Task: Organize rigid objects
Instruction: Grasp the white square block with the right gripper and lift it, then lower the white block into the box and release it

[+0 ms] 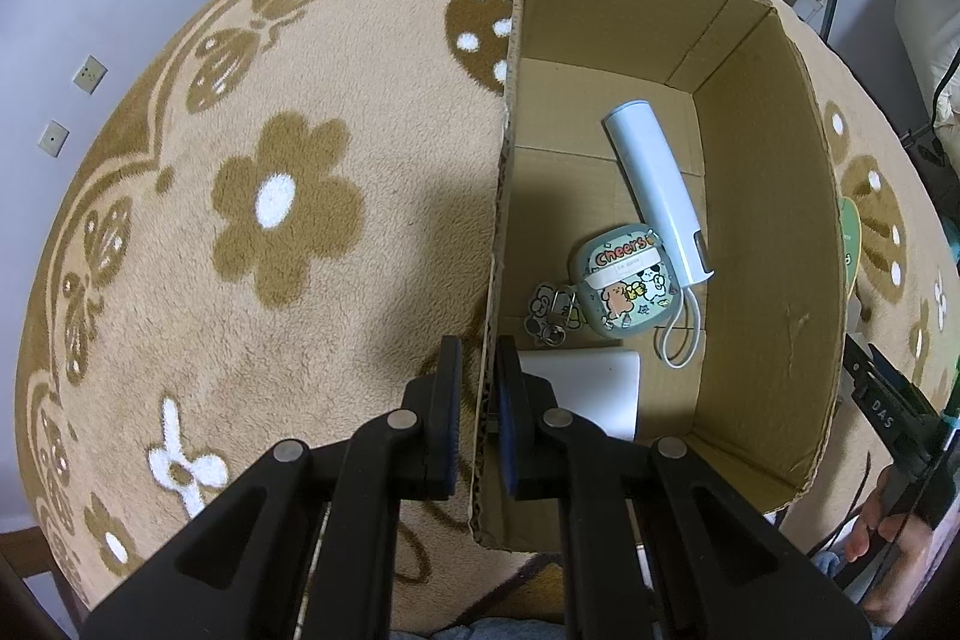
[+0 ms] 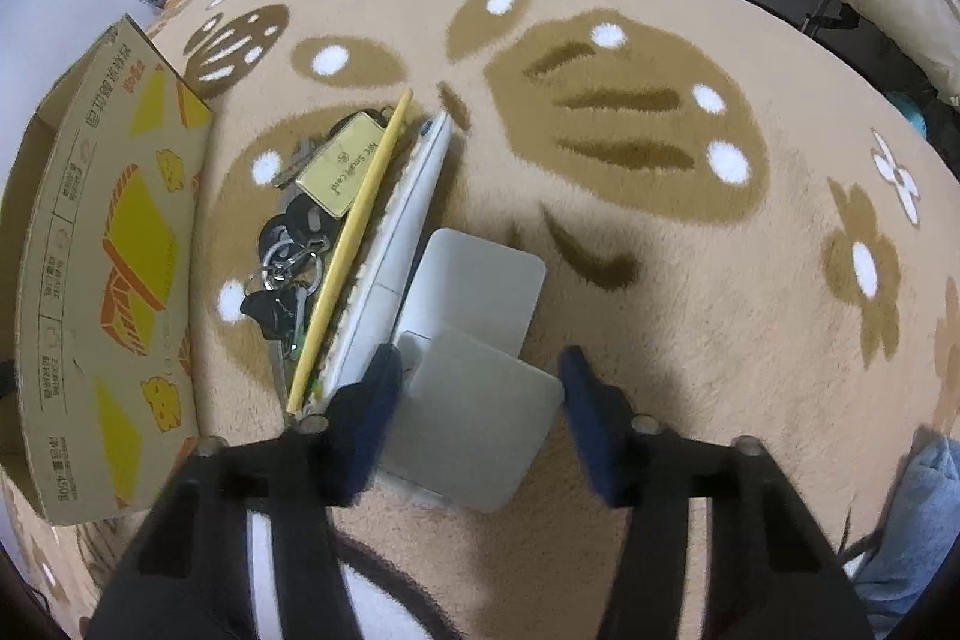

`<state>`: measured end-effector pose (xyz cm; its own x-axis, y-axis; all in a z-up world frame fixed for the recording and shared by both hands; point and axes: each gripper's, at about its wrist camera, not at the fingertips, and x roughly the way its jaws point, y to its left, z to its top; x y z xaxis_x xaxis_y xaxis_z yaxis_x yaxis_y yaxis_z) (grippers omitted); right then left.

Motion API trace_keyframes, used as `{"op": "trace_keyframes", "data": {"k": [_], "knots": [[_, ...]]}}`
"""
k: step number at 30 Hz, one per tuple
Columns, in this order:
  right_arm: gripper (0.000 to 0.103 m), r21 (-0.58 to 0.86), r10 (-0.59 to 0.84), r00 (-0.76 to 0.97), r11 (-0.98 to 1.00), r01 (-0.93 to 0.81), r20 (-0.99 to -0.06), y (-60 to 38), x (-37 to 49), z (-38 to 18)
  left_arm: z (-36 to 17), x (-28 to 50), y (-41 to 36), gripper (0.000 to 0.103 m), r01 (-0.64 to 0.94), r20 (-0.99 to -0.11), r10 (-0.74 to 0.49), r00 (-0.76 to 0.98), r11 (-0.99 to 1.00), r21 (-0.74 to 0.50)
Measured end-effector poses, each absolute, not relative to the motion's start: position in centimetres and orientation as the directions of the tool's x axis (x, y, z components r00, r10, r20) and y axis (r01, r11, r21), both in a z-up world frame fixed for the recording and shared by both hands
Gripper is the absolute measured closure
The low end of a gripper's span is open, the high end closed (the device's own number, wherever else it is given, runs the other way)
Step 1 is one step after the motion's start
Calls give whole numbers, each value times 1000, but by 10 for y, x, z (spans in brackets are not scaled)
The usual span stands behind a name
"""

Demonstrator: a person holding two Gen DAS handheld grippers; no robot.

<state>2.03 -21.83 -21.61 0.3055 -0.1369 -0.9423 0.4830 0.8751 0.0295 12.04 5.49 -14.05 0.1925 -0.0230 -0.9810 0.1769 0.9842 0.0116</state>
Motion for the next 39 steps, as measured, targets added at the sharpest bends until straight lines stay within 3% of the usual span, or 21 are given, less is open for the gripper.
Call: {"op": "trace_keyframes", "data": {"k": [13,28,33,39], "knots": [[52,108,-140,466,878,466,-874,-216,19,-168,-140,122,55,92,173,-982,-28,189,985,5],[52,179,-23,692,959,218,-721,-148,85,-74,-141,123,56,92,179,-982,-27,187,984,8],[52,161,10,696,975,152,-718,-119,110,-70,-142,124,57,92,177,-982,-29,185,984,5],[52,245,107,687,964,106,-719,-106,126,-88,-142,124,56,92,180,-982,-26,187,984,8]]}}
